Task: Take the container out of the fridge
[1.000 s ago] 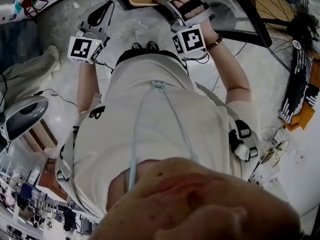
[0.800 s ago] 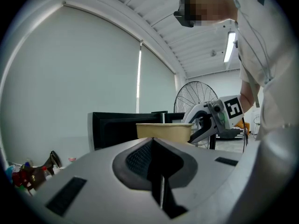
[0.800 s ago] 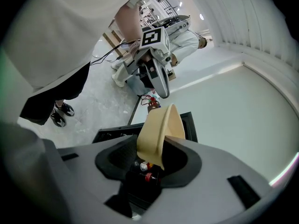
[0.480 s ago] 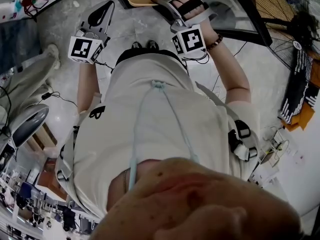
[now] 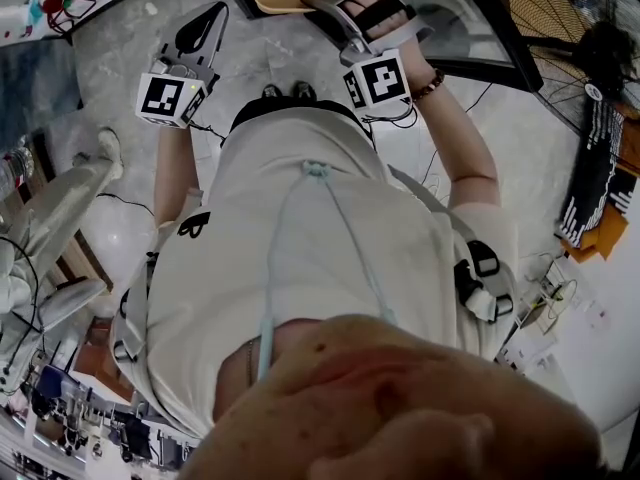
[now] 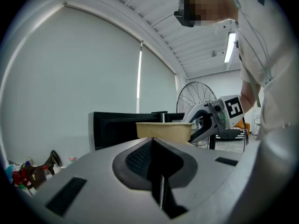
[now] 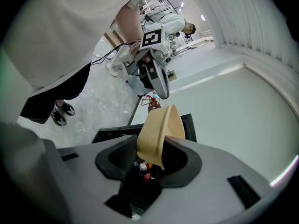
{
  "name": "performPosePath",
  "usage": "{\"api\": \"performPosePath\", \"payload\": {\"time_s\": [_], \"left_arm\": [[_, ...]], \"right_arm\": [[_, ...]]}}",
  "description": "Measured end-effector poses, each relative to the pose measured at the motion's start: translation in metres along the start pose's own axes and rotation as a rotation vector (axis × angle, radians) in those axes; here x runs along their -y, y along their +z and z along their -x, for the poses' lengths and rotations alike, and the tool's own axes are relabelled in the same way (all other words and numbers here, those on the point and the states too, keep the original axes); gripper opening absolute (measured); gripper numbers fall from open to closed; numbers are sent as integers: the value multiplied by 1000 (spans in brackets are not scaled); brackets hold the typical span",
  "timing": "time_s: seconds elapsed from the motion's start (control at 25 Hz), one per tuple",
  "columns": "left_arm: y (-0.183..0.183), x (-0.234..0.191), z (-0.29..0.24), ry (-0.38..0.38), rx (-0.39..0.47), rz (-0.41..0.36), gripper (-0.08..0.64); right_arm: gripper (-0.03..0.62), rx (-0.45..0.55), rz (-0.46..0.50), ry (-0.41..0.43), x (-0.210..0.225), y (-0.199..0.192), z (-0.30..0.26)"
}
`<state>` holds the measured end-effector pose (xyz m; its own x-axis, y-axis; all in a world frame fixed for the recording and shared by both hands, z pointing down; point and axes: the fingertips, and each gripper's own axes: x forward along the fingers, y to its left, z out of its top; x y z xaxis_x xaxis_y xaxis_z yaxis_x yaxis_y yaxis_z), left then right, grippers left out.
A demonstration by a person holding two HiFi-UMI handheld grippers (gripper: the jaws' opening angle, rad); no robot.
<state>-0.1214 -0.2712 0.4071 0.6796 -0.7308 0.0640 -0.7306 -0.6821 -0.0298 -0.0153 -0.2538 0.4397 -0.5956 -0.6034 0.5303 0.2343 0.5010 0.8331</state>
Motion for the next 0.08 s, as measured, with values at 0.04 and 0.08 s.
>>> {"api": "performPosePath", "payload": {"time_s": [0.04, 0.08], "left_arm": [[0, 0, 0, 1, 0, 1, 8], [-1, 0, 0, 2, 1, 1, 8]], "right_arm": [[156, 0, 1, 0, 0, 0, 0], [156, 0, 2, 0, 0, 0, 0]]}}
